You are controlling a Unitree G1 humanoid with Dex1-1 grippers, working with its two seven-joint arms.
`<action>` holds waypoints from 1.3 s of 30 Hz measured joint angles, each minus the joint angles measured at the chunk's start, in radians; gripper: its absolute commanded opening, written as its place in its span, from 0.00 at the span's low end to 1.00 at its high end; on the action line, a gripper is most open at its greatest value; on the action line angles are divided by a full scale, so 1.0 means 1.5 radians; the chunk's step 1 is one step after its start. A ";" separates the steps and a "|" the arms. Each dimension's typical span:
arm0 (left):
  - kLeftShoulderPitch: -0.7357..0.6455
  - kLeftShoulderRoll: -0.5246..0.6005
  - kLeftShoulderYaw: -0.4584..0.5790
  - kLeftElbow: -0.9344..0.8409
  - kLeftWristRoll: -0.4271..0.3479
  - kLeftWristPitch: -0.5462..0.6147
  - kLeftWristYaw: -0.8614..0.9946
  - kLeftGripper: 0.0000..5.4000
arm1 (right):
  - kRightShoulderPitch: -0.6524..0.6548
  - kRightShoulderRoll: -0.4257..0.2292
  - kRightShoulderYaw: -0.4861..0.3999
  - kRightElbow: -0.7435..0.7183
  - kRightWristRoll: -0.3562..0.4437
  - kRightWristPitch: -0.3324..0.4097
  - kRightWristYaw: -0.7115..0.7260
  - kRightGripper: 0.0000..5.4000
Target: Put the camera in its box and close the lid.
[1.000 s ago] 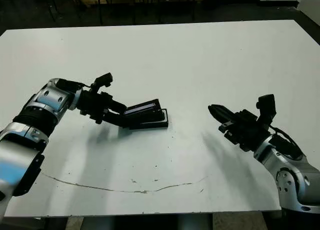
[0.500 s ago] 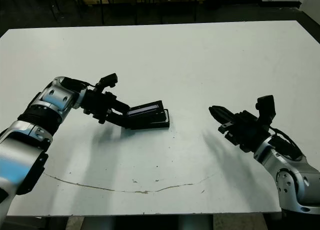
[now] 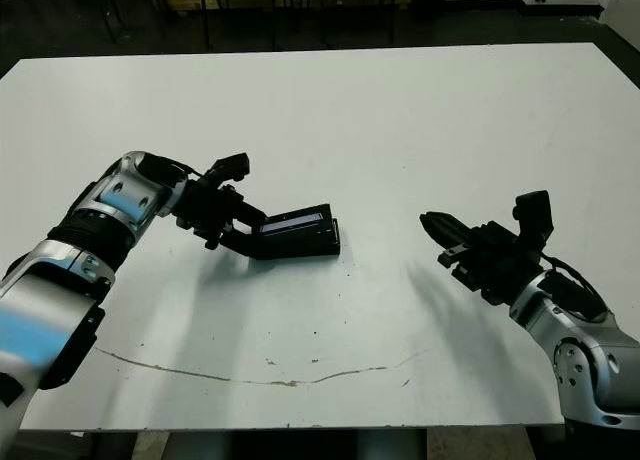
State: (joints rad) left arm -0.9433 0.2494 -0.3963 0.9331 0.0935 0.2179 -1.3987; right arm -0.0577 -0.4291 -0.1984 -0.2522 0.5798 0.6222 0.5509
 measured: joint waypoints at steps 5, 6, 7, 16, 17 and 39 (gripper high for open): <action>-0.005 -0.008 -0.011 -0.004 0.008 0.000 0.007 0.49 | 0.002 0.000 -0.002 0.000 -0.001 -0.002 0.000 0.00; -0.006 -0.009 -0.011 -0.004 0.009 0.000 0.008 0.49 | 0.003 -0.001 0.000 0.001 -0.004 -0.004 0.000 0.00; -0.006 -0.010 -0.011 -0.004 0.011 0.001 0.008 0.49 | 0.003 -0.001 0.000 0.002 -0.006 -0.005 0.000 0.00; -0.009 -0.016 -0.011 -0.007 0.016 0.001 0.012 0.49 | 0.006 0.000 0.001 0.011 -0.012 -0.014 0.006 0.00; -0.009 -0.017 -0.011 -0.007 0.016 0.001 0.012 0.49 | 0.008 0.000 0.002 0.009 -0.016 -0.016 0.004 0.00; -0.026 -0.026 -0.045 -0.050 0.068 0.031 0.006 0.49 | 0.020 0.008 0.006 -0.002 -0.008 -0.021 0.000 0.00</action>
State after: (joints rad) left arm -0.9827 0.2103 -0.4645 0.8583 0.1960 0.2646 -1.3891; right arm -0.0283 -0.4175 -0.1893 -0.2557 0.5678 0.5905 0.5510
